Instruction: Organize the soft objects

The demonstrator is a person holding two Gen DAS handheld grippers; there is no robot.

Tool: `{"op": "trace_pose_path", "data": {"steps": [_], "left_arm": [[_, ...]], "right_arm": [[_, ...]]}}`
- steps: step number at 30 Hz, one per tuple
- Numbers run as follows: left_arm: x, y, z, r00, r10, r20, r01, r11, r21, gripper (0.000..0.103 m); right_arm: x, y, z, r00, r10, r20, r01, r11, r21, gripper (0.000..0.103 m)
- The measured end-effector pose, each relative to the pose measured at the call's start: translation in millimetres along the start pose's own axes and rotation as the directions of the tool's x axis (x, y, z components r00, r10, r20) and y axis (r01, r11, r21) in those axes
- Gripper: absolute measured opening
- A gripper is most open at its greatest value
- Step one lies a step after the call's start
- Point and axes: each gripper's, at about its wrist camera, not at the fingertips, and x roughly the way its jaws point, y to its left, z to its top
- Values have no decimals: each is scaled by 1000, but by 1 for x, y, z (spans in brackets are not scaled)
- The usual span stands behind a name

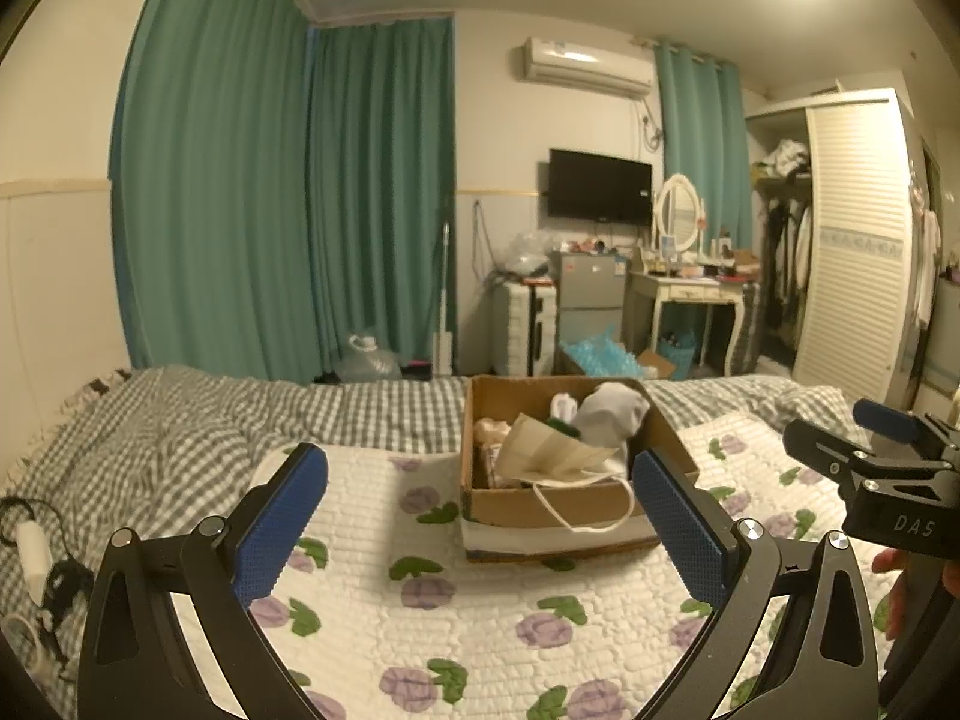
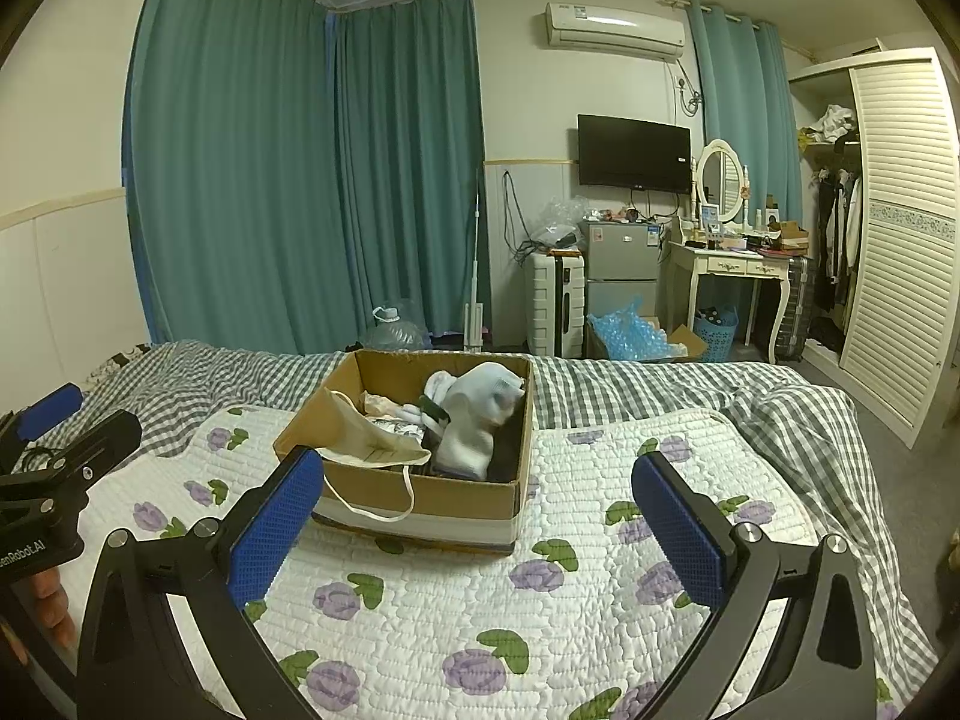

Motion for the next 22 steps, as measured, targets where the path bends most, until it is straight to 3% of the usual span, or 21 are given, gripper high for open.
{"op": "trace_pose_path", "data": {"steps": [22], "left_arm": [[3,6,-1,1000,-7,-27,7,1000,-13,103]], "right_arm": [[3,1,-8,1000,1,-14,-1,1000,1,103]]}}
